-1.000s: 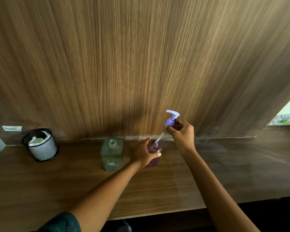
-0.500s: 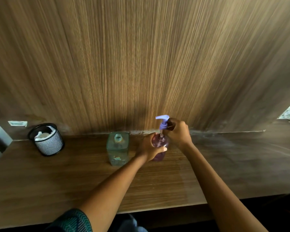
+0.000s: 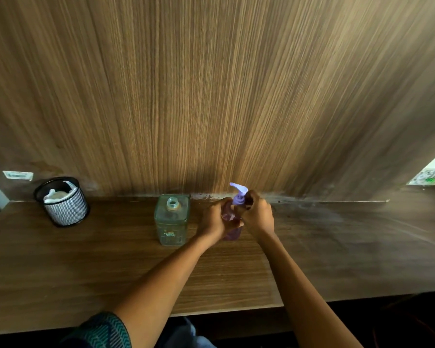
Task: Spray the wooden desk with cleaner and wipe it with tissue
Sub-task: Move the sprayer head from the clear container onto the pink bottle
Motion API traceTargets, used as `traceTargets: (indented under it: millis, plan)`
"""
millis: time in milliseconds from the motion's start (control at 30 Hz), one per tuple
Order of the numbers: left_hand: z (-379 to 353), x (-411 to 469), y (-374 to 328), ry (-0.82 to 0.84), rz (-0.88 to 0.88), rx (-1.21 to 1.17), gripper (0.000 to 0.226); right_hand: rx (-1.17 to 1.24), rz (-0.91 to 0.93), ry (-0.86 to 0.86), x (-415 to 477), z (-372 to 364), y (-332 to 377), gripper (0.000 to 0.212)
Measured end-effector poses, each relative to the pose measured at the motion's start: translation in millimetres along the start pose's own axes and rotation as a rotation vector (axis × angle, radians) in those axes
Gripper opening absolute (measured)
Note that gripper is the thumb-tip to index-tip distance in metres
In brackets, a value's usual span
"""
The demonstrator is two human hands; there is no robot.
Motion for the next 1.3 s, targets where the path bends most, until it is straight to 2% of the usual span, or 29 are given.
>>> traceTargets:
  millis: [67, 200, 267, 300, 400, 467, 567, 700, 767, 833, 933, 1000, 1067, 1200, 1300]
  plan:
    - [3.4, -2.5, -2.5, -0.02, 0.02, -0.013, 0.016, 0.0, -0.014, -0.042, -3.5, 0.7, 0.4, 0.028]
    - [3.9, -4.3, 4.7, -0.053, 0.183, -0.317, 0.03, 0.048, -0.017, -0.061, -4.4, -3.0, 0.8, 0.046]
    - [1.9, -6.4, 10.5, -0.062, 0.242, -0.376, 0.034, 0.197, -0.02, -0.004, -3.4, -6.4, -0.3, 0.064]
    - [2.5, -4.2, 14.5, -0.071, 0.24, -0.357, 0.036, 0.295, -0.03, 0.029, -3.5, -8.6, -1.5, 0.065]
    - [3.3, -1.4, 8.1, -0.05, 0.128, -0.083, 0.025, 0.326, -0.017, 0.018, -3.5, -6.2, -4.8, 0.027]
    - [4.3, -3.4, -1.1, -0.049, 0.048, 0.075, 0.021, 0.323, -0.029, -0.032, -3.9, -4.2, -9.5, 0.02]
    - [9.3, -5.0, -3.8, -0.079, 0.052, 0.042, 0.021, 0.313, -0.074, -0.084, -6.0, -5.7, -12.2, 0.019]
    - [9.8, -3.2, 4.8, -0.102, 0.115, -0.137, 0.039, 0.211, -0.15, -0.192, -7.3, -5.7, -11.5, 0.035]
    - [10.5, -2.2, 12.1, -0.11, 0.161, -0.236, 0.046, 0.224, -0.156, -0.176, -7.1, -11.9, -12.2, 0.043]
    - [6.5, -1.8, 15.6, -0.088, 0.188, -0.311, 0.045, 0.304, -0.129, -0.12, -8.0, -15.5, -12.9, 0.051]
    - [4.8, -2.3, 23.4, -0.111, 0.228, -0.35, 0.042, 0.568, -0.103, -0.028, -9.6, -14.6, -13.9, 0.065]
    - [6.1, -0.5, 24.2, -0.132, 0.208, -0.278, 0.039, 0.683, -0.093, 0.002, -10.0, -11.4, -12.3, 0.047]
    - [6.9, 0.4, 16.5, -0.117, 0.136, -0.169, 0.032, 0.668, -0.097, 0.025, -11.4, -12.7, -11.8, 0.023]
    - [8.4, -0.2, 13.4, -0.123, 0.095, -0.125, 0.026, 0.603, -0.138, -0.021, -7.6, -14.9, -20.4, 0.025]
    - [9.1, -0.5, 10.5, -0.125, 0.05, -0.062, 0.028, 0.458, -0.165, -0.086, -5.0, -15.0, -21.1, 0.024]
Point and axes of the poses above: each hand's wrist, its own x-axis towards the middle knuckle, its own z-axis out of the back of the hand, y = z × x, the point moved 10 cm from there along x, towards the middle knuckle, and after that the axes turned 3 degrees about -y, right-handed, at the moved point
